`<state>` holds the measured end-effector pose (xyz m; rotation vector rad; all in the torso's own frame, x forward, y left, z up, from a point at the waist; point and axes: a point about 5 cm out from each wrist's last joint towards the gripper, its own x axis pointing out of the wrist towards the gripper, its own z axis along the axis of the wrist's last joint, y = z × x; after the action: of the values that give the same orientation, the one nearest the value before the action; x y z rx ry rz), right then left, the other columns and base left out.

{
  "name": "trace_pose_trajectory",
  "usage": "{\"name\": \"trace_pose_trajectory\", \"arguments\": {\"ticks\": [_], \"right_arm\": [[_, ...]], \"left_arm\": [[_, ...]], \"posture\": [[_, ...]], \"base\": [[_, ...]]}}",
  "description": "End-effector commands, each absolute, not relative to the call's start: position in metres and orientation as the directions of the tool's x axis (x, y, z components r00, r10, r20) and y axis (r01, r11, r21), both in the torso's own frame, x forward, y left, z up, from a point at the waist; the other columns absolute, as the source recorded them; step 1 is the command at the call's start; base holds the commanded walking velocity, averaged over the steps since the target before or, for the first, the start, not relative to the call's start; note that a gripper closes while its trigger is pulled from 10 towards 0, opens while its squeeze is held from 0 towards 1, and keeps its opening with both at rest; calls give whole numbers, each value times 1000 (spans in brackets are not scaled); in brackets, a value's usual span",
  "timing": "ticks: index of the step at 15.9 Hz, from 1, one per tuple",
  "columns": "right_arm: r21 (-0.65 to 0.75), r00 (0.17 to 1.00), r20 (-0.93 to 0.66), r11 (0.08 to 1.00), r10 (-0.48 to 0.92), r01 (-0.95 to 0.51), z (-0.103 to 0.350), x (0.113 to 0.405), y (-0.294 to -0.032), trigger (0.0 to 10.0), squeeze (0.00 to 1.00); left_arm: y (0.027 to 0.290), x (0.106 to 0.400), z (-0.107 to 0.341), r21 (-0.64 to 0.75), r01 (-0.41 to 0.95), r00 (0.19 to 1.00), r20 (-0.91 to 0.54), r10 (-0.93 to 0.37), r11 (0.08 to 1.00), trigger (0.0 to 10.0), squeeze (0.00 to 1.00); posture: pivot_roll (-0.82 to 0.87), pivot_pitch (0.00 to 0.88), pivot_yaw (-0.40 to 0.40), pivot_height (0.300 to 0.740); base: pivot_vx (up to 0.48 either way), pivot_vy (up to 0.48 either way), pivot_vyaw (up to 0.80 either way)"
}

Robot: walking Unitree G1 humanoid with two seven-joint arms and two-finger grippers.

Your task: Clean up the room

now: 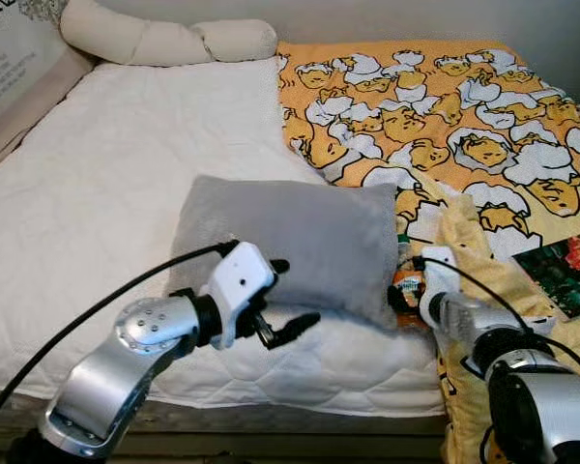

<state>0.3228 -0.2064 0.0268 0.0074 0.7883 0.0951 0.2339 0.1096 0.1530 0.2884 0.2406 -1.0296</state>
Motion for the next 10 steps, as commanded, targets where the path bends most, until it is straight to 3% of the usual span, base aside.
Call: {"name": "trace_pose_trajectory", "arguments": {"ticks": [1, 10], "right_arm": [[47, 674, -735, 997, 74, -57, 19, 317, -204, 0, 0], [117, 678, -734, 990, 34, 77, 11, 312, -199, 0, 0]], "left_arm": [[111, 236, 154, 139, 868, 494, -345, -798, 477, 10000, 0], [113, 239, 154, 143, 860, 506, -356, -786, 489, 10000, 0]], "posture": [[18, 1, 50, 740], [41, 22, 48, 740]], "base": [[0, 0, 0], [0, 0, 0]]}}
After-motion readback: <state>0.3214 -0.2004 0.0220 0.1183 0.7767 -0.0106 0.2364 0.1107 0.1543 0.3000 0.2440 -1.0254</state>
